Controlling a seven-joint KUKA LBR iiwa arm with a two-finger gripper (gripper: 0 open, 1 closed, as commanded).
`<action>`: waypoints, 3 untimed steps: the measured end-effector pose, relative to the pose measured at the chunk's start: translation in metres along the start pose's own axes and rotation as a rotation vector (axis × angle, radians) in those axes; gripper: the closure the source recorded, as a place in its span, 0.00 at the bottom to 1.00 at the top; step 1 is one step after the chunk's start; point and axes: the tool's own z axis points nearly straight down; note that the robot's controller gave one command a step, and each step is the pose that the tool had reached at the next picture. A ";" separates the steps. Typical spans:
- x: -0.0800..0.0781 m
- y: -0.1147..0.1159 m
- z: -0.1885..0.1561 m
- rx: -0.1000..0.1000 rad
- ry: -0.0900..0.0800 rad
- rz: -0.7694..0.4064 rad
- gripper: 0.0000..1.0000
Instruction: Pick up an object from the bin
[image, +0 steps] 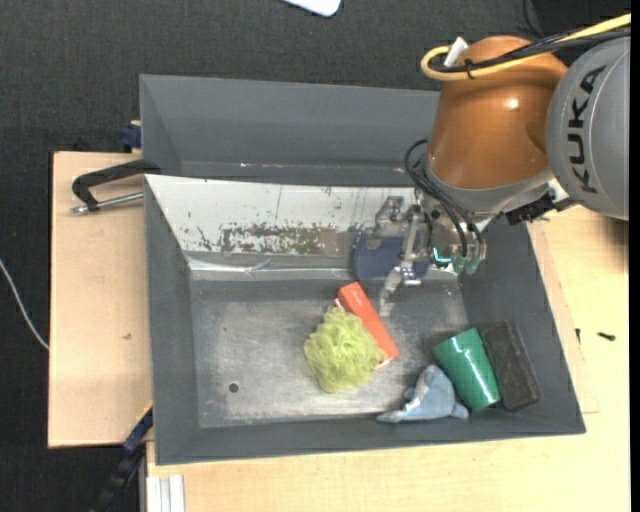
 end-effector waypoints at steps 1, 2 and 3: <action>-0.001 0.000 -0.004 0.000 -0.008 0.000 0.00; 0.013 0.006 0.052 0.000 -0.013 -0.059 0.00; 0.041 0.013 0.086 0.000 -0.001 -0.078 0.00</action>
Offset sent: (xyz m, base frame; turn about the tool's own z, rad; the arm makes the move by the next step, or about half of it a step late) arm -0.0476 0.0190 -0.1744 -0.1844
